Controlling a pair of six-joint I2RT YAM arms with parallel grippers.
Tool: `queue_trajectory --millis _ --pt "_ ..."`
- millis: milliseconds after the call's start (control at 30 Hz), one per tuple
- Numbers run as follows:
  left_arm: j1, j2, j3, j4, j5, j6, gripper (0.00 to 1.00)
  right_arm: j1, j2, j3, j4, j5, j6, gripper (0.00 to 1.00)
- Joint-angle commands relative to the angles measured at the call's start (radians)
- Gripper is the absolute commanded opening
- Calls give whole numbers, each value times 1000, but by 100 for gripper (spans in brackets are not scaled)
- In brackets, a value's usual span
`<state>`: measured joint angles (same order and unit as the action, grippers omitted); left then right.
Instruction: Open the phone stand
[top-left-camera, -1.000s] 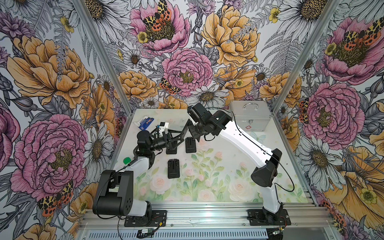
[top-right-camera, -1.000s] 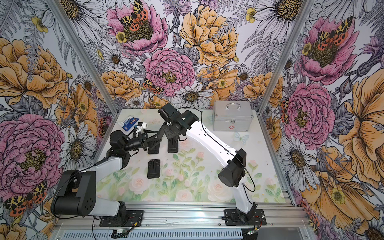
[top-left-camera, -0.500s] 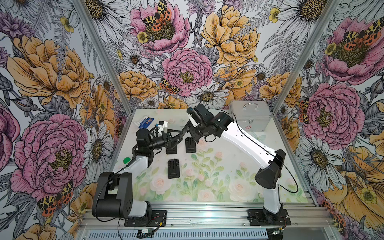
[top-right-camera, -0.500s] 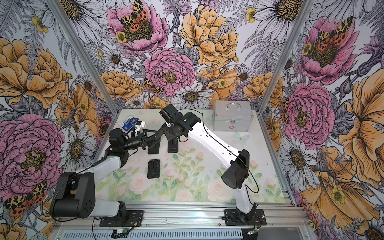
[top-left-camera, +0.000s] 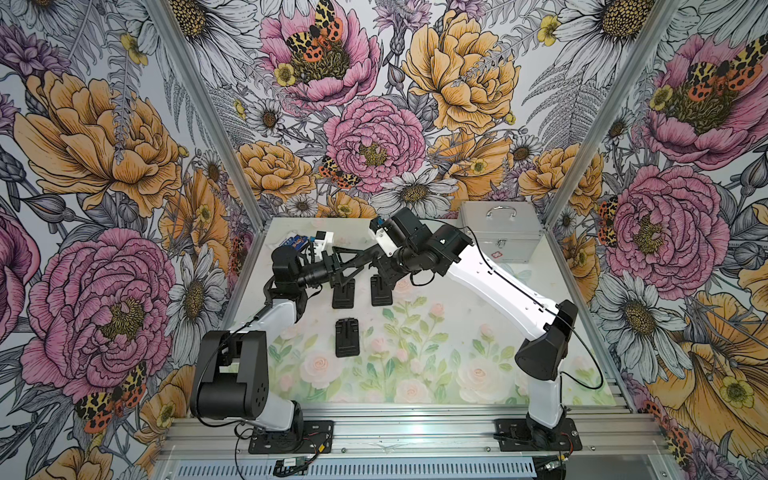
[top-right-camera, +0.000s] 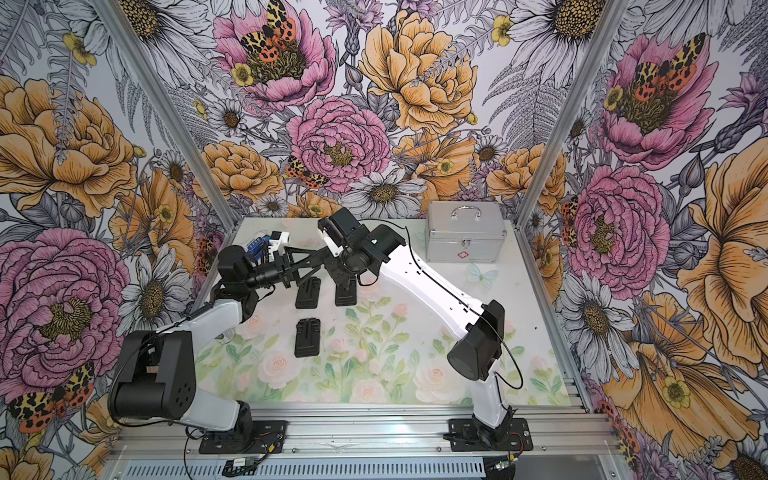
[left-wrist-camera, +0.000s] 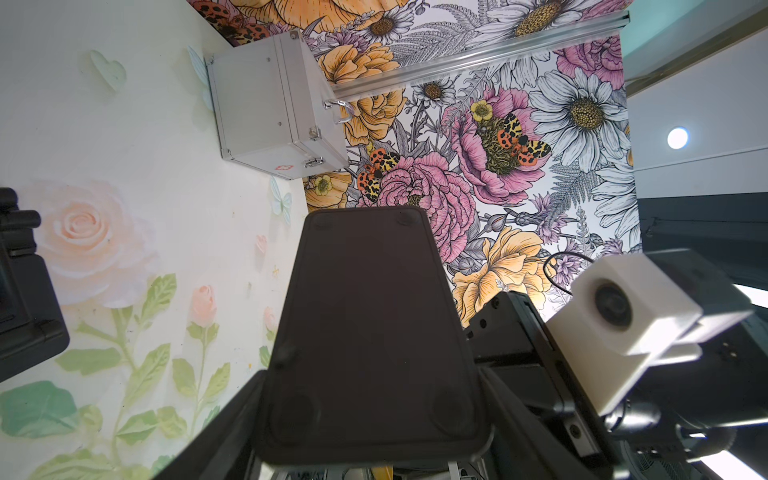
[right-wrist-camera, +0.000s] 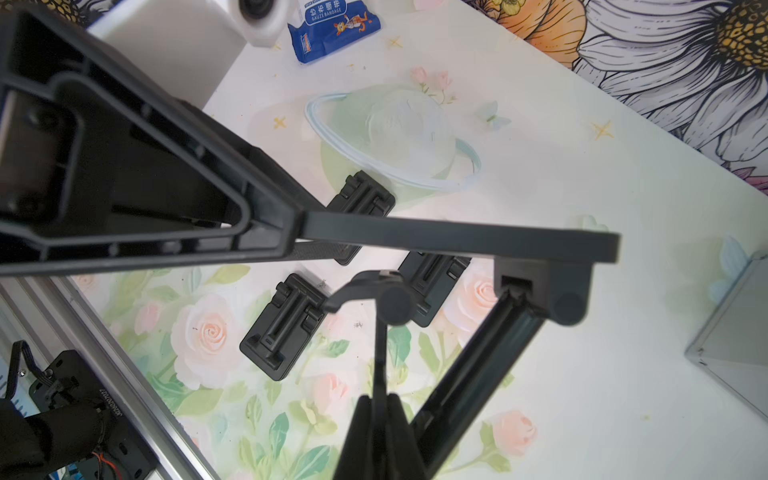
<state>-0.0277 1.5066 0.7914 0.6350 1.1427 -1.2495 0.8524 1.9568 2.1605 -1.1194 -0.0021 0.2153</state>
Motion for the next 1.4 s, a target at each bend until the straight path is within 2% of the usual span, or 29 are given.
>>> queue_trajectory --millis 0,467,733,833,900,967,1000,1200,1367 --pt "45 57 41 8 -152 79 57 49 -75 21 -105 -173 -14 0" --pt "-8 169 117 9 -154 91 57 122 -28 95 -103 -220 16 0" --pt "-9 164 116 8 -148 86 58 119 -14 110 -105 -170 18 0" --pt "-4 150 124 8 -143 74 67 98 -16 111 -106 -154 24 0" --pt "6 136 129 8 -144 65 84 78 -20 111 -106 -151 35 0" --pt "20 121 132 8 -150 56 96 50 -25 110 -106 -156 46 0" --pt "27 112 132 6 -155 54 99 36 -29 105 -108 -159 49 0" --pt "50 55 134 -97 -212 114 99 -67 -61 50 -114 -181 86 0" --pt "24 -20 169 -373 -288 306 99 -205 -97 -30 -70 -275 150 0"
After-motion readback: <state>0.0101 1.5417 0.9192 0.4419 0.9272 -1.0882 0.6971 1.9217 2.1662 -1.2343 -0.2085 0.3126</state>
